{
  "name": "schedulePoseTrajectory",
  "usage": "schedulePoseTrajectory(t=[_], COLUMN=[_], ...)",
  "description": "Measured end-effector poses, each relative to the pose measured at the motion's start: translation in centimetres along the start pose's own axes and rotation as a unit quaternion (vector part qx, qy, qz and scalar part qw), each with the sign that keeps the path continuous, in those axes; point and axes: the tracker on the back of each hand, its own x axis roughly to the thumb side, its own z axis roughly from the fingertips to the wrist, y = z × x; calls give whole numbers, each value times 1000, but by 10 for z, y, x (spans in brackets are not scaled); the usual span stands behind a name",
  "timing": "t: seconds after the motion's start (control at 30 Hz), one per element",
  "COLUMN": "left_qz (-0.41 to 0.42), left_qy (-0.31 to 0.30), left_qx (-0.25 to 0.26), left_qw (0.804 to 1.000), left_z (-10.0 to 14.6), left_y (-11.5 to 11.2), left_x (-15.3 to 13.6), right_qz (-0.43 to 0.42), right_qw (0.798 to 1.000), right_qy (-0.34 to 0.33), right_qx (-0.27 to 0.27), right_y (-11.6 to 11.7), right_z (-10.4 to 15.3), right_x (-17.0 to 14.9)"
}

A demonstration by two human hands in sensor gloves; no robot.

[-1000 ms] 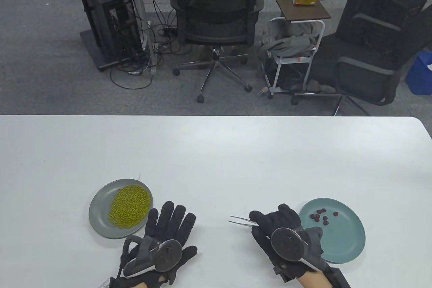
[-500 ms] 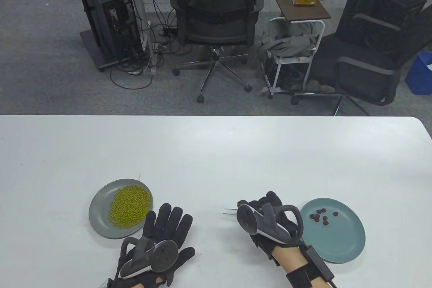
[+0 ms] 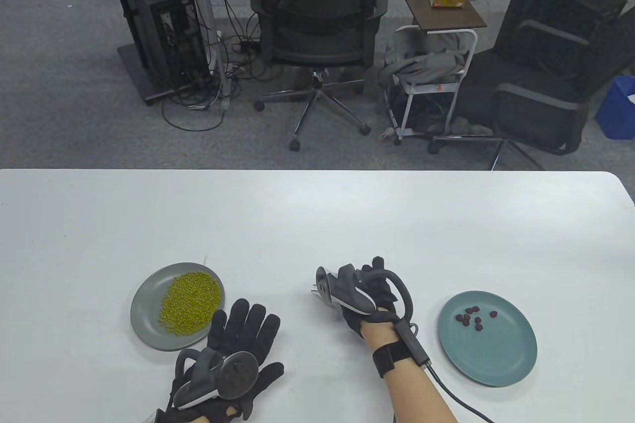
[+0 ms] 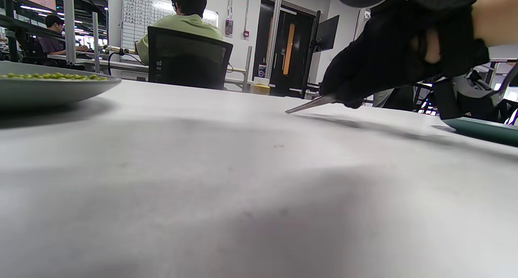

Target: Pick cranberries with tweezers into plate

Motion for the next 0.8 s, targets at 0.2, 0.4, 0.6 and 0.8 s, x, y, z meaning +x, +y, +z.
schedulePoseTrajectory(t=[0.2,0.4,0.6,0.8], left_qz=[0,-1,-5,-11], left_qy=[1,1,-6,-13], left_qx=[-9,-5,5,22], left_qw=[1000,1000,1000,1000], left_z=[-1,-1,0,1], left_y=[-3,-2,-1,-3], left_x=[-1,-2,1,5], right_qz=[-52,-132,-187,-226], right_qw=[998,984,964,958], right_qy=[-8,-53,-88,-109], right_qx=[-22,-106,-170,-139], right_y=[-14,-49,-49,-6], right_z=[15,73,140,161], right_x=[-17,-49,-78,-75])
